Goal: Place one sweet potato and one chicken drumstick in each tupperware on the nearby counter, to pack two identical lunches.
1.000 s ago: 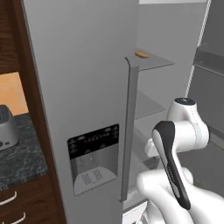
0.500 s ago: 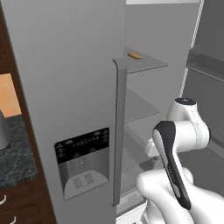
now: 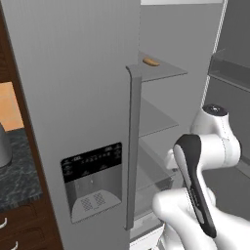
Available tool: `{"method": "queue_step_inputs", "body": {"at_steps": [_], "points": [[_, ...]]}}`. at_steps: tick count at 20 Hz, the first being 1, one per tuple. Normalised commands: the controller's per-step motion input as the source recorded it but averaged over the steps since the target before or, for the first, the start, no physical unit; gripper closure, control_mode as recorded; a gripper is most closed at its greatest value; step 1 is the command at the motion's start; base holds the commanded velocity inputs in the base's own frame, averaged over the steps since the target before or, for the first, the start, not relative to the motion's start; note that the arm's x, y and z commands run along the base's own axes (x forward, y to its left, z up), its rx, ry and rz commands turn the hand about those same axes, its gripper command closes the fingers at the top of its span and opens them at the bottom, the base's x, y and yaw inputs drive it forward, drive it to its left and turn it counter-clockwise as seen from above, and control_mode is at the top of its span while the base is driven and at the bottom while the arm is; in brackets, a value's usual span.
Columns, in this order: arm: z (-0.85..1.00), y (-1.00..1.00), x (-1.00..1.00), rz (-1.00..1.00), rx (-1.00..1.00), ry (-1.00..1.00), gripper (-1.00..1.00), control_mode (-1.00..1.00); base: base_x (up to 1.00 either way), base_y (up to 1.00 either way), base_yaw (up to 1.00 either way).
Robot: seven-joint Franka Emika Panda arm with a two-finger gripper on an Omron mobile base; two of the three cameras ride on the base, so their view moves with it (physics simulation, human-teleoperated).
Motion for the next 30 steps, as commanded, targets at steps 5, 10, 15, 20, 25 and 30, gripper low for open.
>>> {"method": "queue_step_inputs", "body": {"at_steps": [5, 10, 15, 20, 25, 30], "points": [[0.89, -0.13, 0.51, 0.04, -0.07, -0.48, -1.0, -1.0, 0.0, 0.0, 0.0], [1.0, -0.22, 1.0, 0.03, 0.0, -0.36, -1.0, -1.0, 0.0, 0.0, 0.0], [1.0, -0.13, 1.0, 0.05, 0.0, -0.37, -1.0, -1.0, 0.0, 0.0, 0.0], [0.67, 0.0, 1.0, 0.04, 0.0, -0.27, -1.0, -1.0, 0.0, 0.0, 0.0], [0.04, 0.05, 1.0, -0.02, 0.0, -0.07, -1.0, -1.0, 0.0, 0.0, 0.0], [0.43, 0.1, 0.28, -0.01, 0.0, 0.0, -1.0, -1.0, 0.0, 0.0, 0.0]]}}
